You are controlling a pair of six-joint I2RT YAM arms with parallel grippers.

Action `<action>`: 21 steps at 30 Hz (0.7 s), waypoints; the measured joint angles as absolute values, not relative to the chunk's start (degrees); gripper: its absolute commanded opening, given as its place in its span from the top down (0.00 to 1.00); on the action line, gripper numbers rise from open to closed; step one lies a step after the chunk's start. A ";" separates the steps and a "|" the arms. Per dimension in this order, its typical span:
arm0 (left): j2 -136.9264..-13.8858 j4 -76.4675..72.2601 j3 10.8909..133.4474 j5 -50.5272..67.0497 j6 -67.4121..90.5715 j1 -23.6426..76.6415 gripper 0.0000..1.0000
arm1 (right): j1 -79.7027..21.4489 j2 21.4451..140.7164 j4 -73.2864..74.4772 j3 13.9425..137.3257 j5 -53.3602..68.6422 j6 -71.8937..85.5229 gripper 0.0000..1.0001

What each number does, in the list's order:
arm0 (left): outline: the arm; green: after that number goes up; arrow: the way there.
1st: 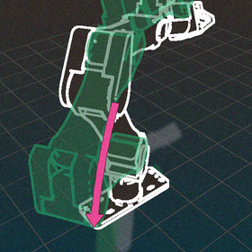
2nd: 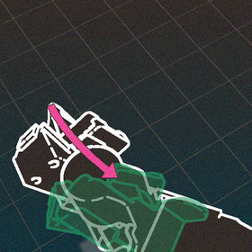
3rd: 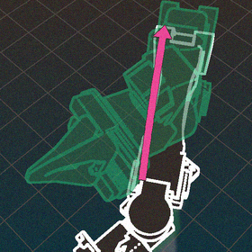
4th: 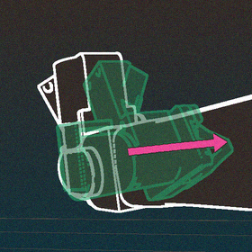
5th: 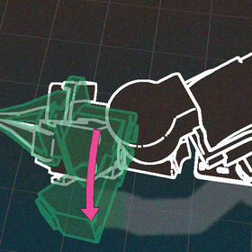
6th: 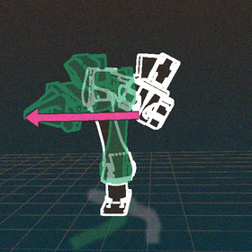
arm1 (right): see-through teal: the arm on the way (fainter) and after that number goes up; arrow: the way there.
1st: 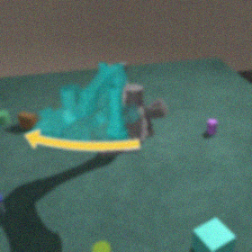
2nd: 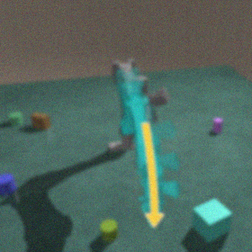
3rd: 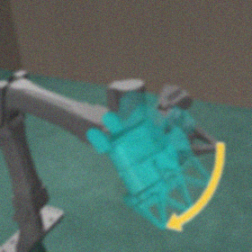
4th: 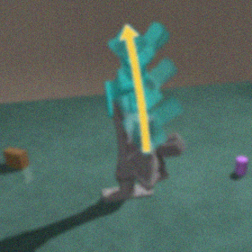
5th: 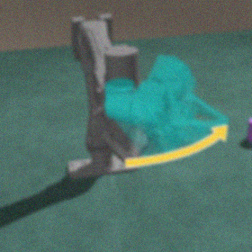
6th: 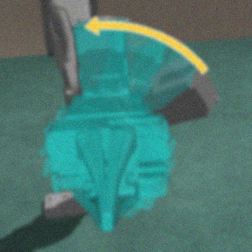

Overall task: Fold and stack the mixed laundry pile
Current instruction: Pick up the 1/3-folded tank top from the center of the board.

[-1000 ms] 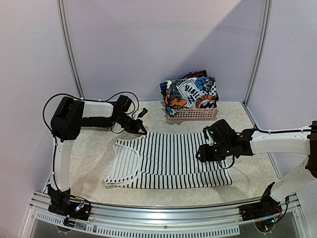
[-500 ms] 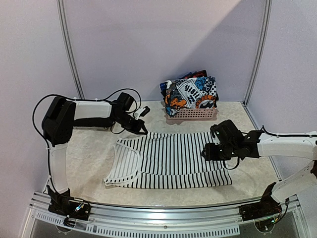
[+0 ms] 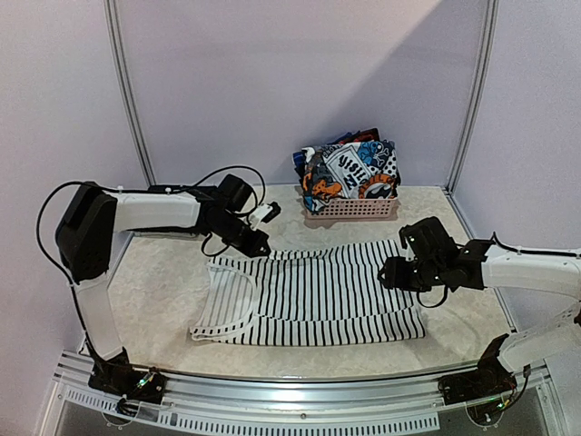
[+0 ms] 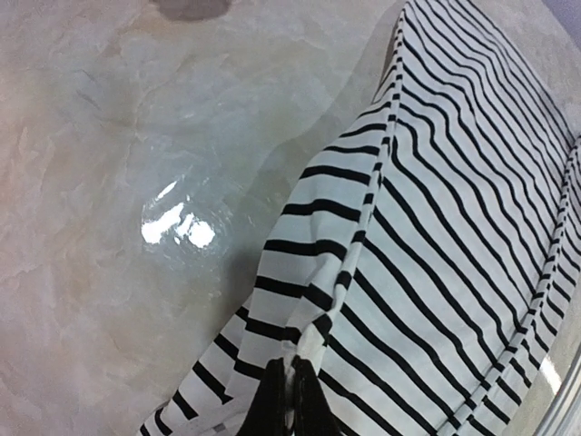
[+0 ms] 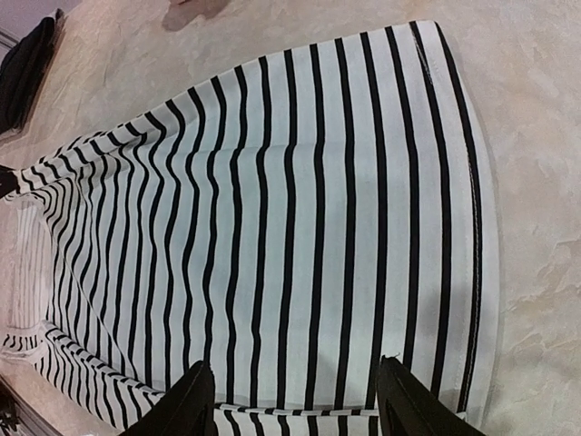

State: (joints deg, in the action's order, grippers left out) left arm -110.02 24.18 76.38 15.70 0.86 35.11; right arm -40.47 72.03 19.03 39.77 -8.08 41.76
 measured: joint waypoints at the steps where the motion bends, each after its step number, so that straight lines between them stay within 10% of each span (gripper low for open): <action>1: -109.01 24.10 75.75 14.87 0.84 35.73 1.00 | -40.29 71.99 19.03 39.75 -7.90 41.78 0.35; 8: -101.69 21.58 66.94 9.45 1.15 40.42 1.00 | -37.10 71.66 18.85 39.77 -6.42 42.30 0.15; 21: -99.79 14.15 56.77 2.92 3.79 46.70 1.00 | -31.18 92.88 25.82 63.24 -9.26 38.44 0.27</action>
